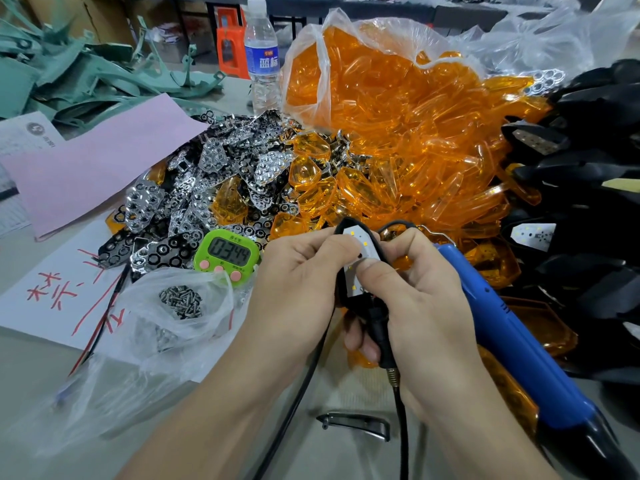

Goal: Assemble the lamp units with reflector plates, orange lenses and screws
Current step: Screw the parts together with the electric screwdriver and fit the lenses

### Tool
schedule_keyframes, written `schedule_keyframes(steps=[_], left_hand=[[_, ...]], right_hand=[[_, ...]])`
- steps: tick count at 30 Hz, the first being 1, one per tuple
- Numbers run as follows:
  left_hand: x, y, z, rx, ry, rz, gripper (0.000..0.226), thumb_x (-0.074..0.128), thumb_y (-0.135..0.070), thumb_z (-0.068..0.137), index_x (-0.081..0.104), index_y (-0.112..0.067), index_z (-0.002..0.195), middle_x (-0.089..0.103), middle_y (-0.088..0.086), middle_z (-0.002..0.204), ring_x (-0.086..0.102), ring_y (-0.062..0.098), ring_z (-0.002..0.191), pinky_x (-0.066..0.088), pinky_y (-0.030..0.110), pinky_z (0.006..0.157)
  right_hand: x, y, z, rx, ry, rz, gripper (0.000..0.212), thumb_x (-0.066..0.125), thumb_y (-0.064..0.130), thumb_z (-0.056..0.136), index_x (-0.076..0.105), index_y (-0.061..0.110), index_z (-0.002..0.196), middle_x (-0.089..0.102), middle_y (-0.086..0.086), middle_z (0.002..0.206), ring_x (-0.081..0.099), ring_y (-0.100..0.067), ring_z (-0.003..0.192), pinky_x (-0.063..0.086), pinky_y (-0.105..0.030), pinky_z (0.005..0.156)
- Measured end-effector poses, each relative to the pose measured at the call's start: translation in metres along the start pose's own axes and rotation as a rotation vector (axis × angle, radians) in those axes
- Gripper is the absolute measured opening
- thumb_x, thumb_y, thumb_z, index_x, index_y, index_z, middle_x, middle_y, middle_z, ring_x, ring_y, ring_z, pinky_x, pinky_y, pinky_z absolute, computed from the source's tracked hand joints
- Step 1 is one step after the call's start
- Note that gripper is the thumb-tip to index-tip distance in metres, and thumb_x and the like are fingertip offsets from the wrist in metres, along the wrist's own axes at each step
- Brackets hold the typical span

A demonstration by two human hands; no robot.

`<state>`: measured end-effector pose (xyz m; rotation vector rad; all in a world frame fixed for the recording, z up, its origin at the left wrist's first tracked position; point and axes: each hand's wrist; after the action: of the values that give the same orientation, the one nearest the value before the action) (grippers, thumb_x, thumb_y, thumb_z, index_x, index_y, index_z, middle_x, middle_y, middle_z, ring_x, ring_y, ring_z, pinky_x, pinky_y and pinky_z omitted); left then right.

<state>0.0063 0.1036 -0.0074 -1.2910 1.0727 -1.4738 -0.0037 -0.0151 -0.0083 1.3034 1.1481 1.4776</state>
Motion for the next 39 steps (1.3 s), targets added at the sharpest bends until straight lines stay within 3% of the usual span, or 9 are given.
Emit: schedule_keyframes(steps=[5,13,29,35,39], left_hand=[[-0.0001,-0.0009,0.0000,0.012,-0.015,0.037,0.029,0.052,-0.016,0.095,0.067,0.007,0.089,0.056,0.035,0.061,0.052,0.035,0.031,0.042,0.027,0.036],[-0.0003,0.0002,-0.0006,0.044,-0.054,0.082,0.030,0.054,-0.021,0.096,0.067,0.006,0.090,0.056,0.039,0.063,0.053,0.035,0.030,0.042,0.029,0.034],[0.0010,0.0010,-0.0005,0.055,-0.064,0.120,0.034,0.050,-0.014,0.104,0.060,0.016,0.092,0.054,0.039,0.059,0.055,0.036,0.030,0.039,0.030,0.031],[0.0015,0.0009,-0.0010,0.060,-0.058,0.161,0.038,0.048,-0.016,0.107,0.059,0.018,0.095,0.055,0.040,0.060,0.056,0.036,0.031,0.039,0.031,0.033],[0.0030,0.0015,0.0001,0.055,-0.066,0.150,0.034,0.049,-0.012,0.106,0.060,0.018,0.095,0.055,0.040,0.061,0.054,0.034,0.030,0.037,0.029,0.031]], right_hand=[[0.0001,0.0025,0.0009,0.028,0.027,0.074,0.026,0.061,0.018,0.082,0.043,0.005,0.095,0.062,0.005,0.056,0.050,-0.026,0.033,0.033,-0.022,0.034],[-0.0014,0.0007,0.0022,0.067,0.012,0.054,0.025,0.063,0.023,0.082,0.046,0.010,0.095,0.056,-0.011,0.053,0.050,-0.028,0.037,0.033,-0.024,0.036],[-0.0018,0.0022,0.0038,0.089,0.027,0.090,0.029,0.064,0.021,0.083,0.044,0.004,0.096,0.059,-0.007,0.055,0.052,-0.025,0.036,0.035,-0.022,0.034],[-0.0043,-0.0007,0.0047,0.106,0.022,0.089,0.024,0.061,0.012,0.094,0.040,0.001,0.098,0.059,-0.008,0.055,0.051,-0.025,0.036,0.034,-0.021,0.034],[-0.0042,0.0014,0.0063,0.117,0.026,0.108,0.030,0.062,0.017,0.081,0.040,0.003,0.095,0.058,-0.010,0.056,0.052,-0.026,0.037,0.034,-0.022,0.034]])
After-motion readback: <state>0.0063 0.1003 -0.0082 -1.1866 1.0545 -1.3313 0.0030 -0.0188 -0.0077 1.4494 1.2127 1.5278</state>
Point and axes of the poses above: each hand's wrist, its own z-axis towards the middle knuckle, its own x-axis out of the palm, y = z × x
